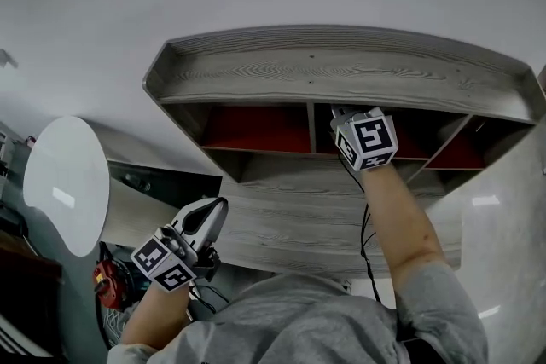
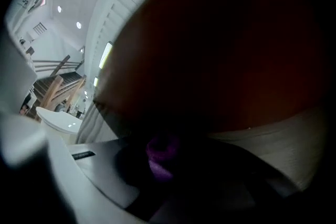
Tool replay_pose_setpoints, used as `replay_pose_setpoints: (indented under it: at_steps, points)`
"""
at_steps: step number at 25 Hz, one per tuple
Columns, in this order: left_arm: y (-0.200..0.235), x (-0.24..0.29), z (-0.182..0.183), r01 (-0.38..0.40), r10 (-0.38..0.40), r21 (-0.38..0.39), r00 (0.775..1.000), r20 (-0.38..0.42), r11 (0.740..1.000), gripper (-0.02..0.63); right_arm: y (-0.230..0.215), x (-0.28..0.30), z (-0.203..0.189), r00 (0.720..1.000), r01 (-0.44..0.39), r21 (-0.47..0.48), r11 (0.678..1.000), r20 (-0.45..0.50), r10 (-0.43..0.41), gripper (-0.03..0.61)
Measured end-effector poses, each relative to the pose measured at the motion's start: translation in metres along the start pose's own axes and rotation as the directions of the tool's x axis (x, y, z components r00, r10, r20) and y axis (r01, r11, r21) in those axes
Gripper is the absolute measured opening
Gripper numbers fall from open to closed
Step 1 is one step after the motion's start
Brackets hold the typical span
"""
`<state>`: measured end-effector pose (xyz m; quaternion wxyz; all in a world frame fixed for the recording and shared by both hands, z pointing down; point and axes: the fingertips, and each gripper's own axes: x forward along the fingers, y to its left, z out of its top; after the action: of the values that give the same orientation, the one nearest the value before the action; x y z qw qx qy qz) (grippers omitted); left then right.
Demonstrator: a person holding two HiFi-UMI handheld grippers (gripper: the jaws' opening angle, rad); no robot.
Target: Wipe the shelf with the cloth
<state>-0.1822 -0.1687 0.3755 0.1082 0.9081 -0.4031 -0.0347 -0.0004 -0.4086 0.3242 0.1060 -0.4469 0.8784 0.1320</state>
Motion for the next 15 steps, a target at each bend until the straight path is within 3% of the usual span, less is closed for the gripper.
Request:
replay_pose_setpoints:
  at_steps: [5, 9, 13, 15]
  points:
    - [0.003, -0.010, -0.002, -0.018, 0.018, -0.012, 1.000, -0.007, 1.000, 0.035, -0.002, 0.013, -0.003, 1.000, 0.004, 0.008, 1.000, 0.030, -0.004, 0.044]
    - [0.007, -0.013, -0.002, -0.023, 0.023, -0.018, 1.000, -0.006, 1.000, 0.035, -0.005, 0.019, -0.015, 0.999, -0.048, -0.011, 0.999, -0.016, 0.048, 0.043]
    - [0.006, -0.009, -0.007, -0.012, 0.011, -0.035, 1.000, -0.008, 0.999, 0.035, 0.000, 0.016, -0.049, 0.975, -0.146, -0.023, 0.989, -0.172, 0.140, 0.040]
    - [0.004, -0.006, -0.010, -0.003, 0.002, -0.042, 1.000, -0.010, 0.999, 0.035, 0.006, 0.008, -0.084, 0.928, -0.207, -0.024, 0.978, -0.321, 0.188, 0.040]
